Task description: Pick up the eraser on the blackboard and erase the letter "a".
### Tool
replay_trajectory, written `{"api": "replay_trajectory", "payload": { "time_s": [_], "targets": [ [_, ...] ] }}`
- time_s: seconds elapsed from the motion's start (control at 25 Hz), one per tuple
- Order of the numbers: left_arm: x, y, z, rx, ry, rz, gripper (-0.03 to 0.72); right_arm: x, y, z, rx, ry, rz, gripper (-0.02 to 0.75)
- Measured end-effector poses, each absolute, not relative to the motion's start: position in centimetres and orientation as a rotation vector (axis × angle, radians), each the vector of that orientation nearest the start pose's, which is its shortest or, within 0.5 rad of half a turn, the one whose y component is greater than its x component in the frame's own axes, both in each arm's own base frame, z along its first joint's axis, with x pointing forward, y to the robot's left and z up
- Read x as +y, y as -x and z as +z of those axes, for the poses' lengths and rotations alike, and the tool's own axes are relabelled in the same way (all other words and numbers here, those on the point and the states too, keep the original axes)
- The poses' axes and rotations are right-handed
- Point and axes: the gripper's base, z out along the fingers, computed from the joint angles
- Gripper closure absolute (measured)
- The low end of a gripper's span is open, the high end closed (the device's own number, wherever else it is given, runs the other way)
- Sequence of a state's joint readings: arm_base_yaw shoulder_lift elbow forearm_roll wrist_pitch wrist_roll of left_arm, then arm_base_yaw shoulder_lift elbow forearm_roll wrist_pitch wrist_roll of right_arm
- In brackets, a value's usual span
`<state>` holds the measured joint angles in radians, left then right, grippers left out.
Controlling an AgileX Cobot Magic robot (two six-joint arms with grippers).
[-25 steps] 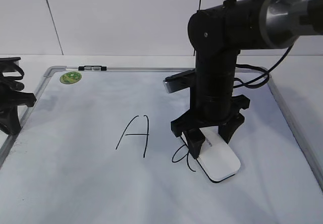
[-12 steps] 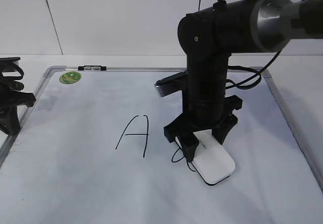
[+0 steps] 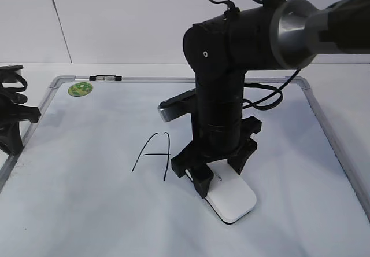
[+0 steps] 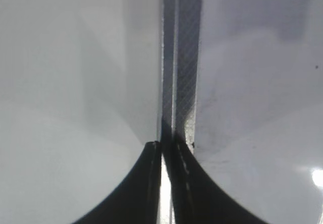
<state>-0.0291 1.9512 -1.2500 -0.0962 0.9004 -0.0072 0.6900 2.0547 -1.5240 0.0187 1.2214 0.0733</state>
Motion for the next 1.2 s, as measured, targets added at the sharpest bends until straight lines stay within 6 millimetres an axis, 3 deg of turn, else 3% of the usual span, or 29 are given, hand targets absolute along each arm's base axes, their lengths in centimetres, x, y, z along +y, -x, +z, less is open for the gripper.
{"api": "replay_trajectory", "payload": {
  "time_s": [0.2,0.6,1.2],
  "targets": [
    [-1.7,-36.3,15.4,3.084,0.055,-0.12,0.658,25.9,-29.5,17.7,3.075,1.011,-0.026,0.182],
    [-1.7,-36.3,15.4,3.084,0.053,-0.118,0.658,25.6,-29.8,17.7,3.074,0.962,-0.083,0.182],
    [-1.7,-36.3,15.4,3.082,0.055,-0.12,0.658,22.0,-32.5,17.7,3.154,0.686,-0.056,0.182]
  ]
}}
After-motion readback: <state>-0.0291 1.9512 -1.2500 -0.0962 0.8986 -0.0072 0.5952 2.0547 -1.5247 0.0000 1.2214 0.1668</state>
